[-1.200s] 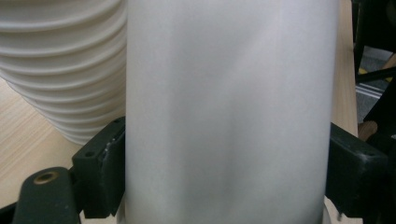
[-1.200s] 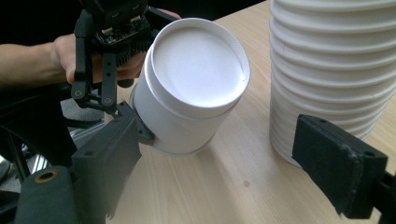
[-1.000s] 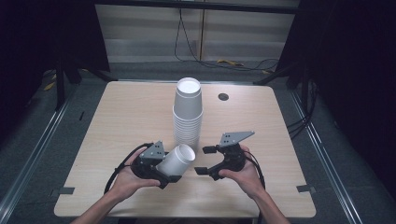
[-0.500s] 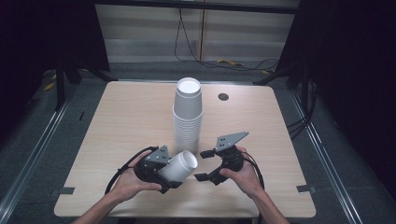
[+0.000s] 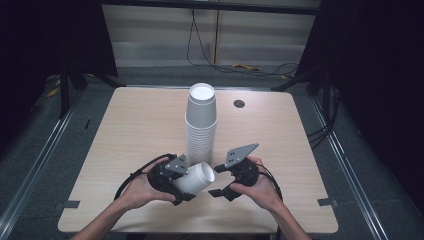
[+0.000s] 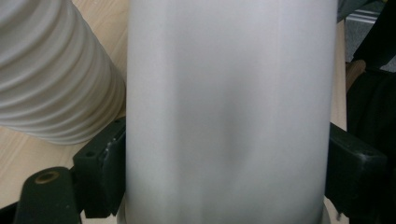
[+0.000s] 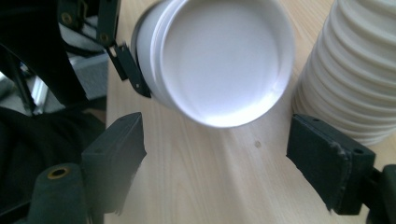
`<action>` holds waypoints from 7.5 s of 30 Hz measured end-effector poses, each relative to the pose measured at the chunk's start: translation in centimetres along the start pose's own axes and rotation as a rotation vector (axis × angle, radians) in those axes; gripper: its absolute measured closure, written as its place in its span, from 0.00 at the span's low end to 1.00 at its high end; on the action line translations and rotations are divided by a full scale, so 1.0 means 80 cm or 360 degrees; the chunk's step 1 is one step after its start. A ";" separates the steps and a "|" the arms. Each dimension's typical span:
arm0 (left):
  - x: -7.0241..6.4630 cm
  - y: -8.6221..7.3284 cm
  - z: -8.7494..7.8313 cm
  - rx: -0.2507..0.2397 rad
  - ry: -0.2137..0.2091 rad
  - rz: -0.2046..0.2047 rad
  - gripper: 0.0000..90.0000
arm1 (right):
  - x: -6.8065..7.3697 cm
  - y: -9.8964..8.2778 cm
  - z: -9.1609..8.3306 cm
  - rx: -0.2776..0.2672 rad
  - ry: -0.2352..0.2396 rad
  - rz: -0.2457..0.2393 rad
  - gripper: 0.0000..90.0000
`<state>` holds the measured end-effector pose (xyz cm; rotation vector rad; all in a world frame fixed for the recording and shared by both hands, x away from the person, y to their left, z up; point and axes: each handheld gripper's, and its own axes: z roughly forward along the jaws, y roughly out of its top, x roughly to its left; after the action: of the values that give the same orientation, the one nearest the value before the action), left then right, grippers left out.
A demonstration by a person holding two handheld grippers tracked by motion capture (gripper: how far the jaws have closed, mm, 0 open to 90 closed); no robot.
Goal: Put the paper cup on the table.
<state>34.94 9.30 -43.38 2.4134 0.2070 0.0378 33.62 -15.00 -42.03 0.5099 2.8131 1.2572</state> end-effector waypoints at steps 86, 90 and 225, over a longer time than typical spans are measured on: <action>-0.027 0.004 0.019 0.0069 -0.0118 0.0275 0.15 | 0.023 0.012 0.049 0.0356 0.0162 -0.0193 0.26; -0.027 0.002 0.014 0.0009 -0.0096 0.0289 0.15 | 0.022 0.013 0.046 0.0348 0.0151 -0.0186 0.26; 0.001 -0.019 -0.014 -0.0883 -0.0072 -0.0164 0.01 | -0.005 -0.029 0.026 -0.0634 0.0226 0.0014 0.25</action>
<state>34.68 11.16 -43.51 1.8473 0.2610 -0.0065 33.61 -15.06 -45.15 0.4255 2.5555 1.8605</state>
